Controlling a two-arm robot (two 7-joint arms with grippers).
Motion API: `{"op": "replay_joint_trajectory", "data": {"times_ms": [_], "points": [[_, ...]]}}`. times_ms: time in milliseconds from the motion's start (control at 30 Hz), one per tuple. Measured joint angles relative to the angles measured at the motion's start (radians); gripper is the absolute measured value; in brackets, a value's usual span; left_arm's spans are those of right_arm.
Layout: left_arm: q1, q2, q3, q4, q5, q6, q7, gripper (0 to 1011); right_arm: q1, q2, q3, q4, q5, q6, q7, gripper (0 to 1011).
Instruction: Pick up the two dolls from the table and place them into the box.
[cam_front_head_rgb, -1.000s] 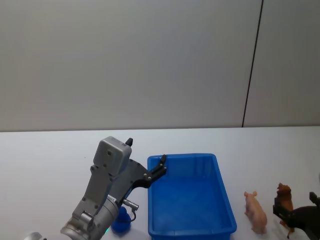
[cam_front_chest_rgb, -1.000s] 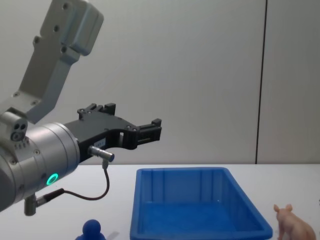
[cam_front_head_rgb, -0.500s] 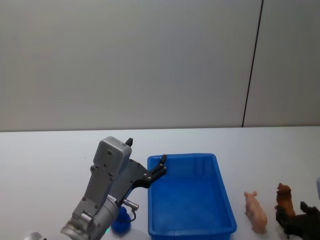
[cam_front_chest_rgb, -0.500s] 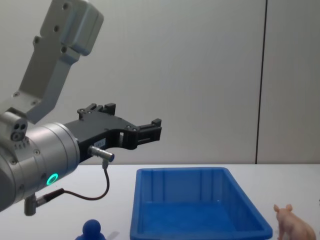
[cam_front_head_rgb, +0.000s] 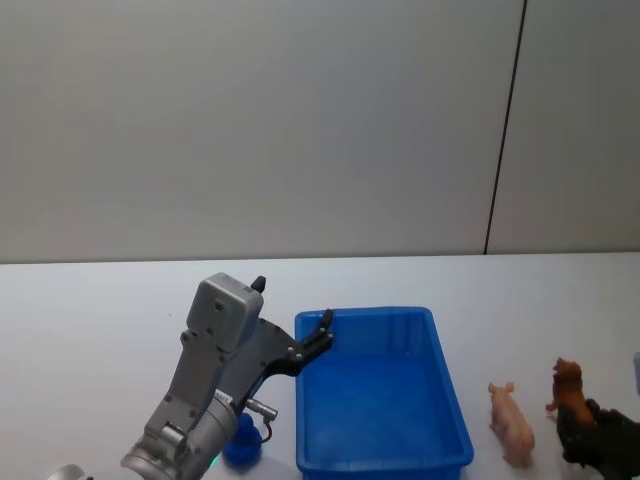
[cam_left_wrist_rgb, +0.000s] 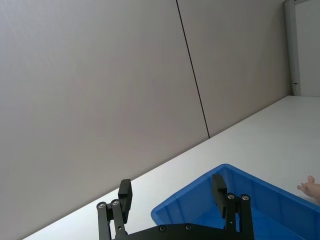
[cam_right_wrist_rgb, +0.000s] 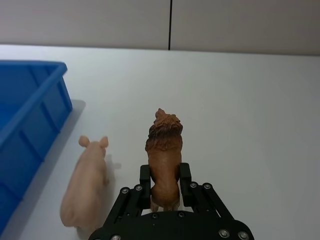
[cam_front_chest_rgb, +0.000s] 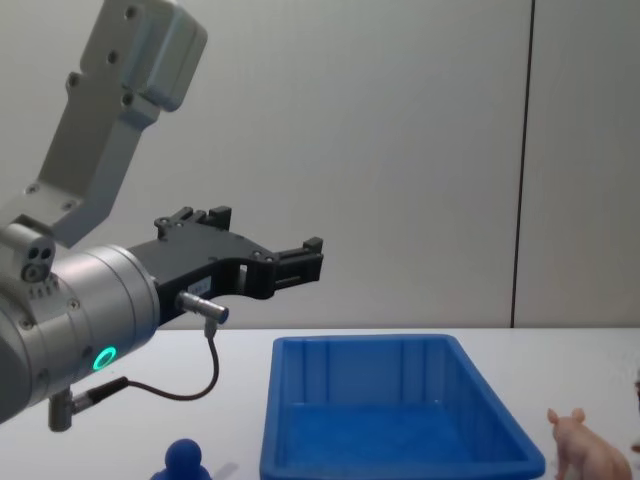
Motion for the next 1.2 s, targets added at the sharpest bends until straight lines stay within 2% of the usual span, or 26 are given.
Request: {"op": "replay_joint_trajectory", "data": {"times_ms": [333, 433, 867, 1200], "points": [[0.0, 0.0, 0.0, 0.0, 0.0, 0.0, 0.0, 1001, -0.002, -0.007, 0.001, -0.056, 0.001, -0.041, 0.011, 324], [0.0, 0.0, 0.0, 0.0, 0.0, 0.0, 0.0, 1001, 0.002, -0.011, -0.002, -0.078, 0.0, -0.058, 0.031, 324], [0.0, 0.0, 0.0, 0.0, 0.0, 0.0, 0.0, 1001, 0.039, -0.04, -0.028, -0.103, -0.009, -0.083, 0.15, 322], [0.0, 0.0, 0.0, 0.0, 0.0, 0.0, 0.0, 1001, 0.09, -0.085, -0.069, -0.052, -0.038, -0.081, 0.262, 324]]}}
